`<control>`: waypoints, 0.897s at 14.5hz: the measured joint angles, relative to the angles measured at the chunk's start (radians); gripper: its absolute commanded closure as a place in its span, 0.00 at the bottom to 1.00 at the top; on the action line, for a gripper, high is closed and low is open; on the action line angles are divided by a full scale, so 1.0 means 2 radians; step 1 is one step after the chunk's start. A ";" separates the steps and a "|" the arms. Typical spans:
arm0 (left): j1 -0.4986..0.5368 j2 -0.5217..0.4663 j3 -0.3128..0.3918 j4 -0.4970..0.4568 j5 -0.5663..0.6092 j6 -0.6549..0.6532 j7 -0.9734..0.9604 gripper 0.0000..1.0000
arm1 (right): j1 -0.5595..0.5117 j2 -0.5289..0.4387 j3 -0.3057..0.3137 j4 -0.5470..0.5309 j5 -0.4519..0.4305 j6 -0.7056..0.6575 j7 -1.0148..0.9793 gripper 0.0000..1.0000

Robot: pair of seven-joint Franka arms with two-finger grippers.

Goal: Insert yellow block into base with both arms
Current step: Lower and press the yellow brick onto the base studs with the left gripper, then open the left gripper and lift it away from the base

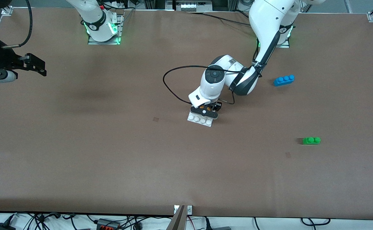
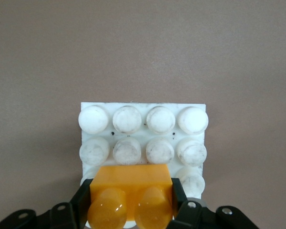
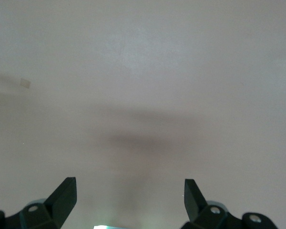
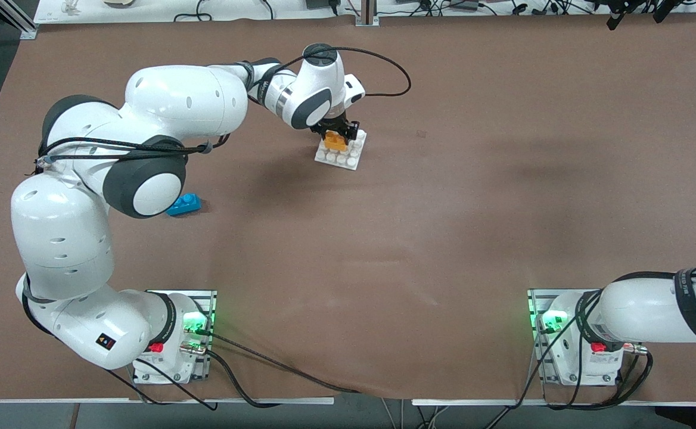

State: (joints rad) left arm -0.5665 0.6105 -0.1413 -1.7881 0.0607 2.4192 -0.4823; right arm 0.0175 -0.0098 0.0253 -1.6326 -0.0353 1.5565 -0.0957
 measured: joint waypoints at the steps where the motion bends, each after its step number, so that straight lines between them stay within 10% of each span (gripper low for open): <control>1: -0.001 0.000 -0.001 0.000 0.000 -0.001 0.000 0.51 | 0.000 0.000 0.000 0.000 0.000 0.000 0.000 0.00; 7: -0.006 0.009 -0.006 -0.009 0.000 -0.002 0.000 0.50 | 0.000 0.000 0.000 0.000 0.000 0.000 0.000 0.00; 8: -0.006 0.009 -0.006 -0.009 0.000 -0.002 0.000 0.38 | 0.000 0.000 0.000 0.000 0.000 0.000 0.000 0.00; 9: -0.006 0.009 -0.006 -0.009 0.000 -0.002 0.000 0.00 | 0.000 0.000 0.000 0.000 0.000 0.000 0.000 0.00; 13: 0.010 0.000 -0.005 -0.002 0.000 -0.031 -0.002 0.00 | 0.000 0.000 0.000 0.000 0.000 0.000 0.000 0.00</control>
State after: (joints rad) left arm -0.5466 0.6112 -0.1523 -1.7915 0.0615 2.3571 -0.4857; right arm 0.0176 -0.0095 0.0255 -1.6325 -0.0353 1.5565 -0.0957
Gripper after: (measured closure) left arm 0.079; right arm 0.000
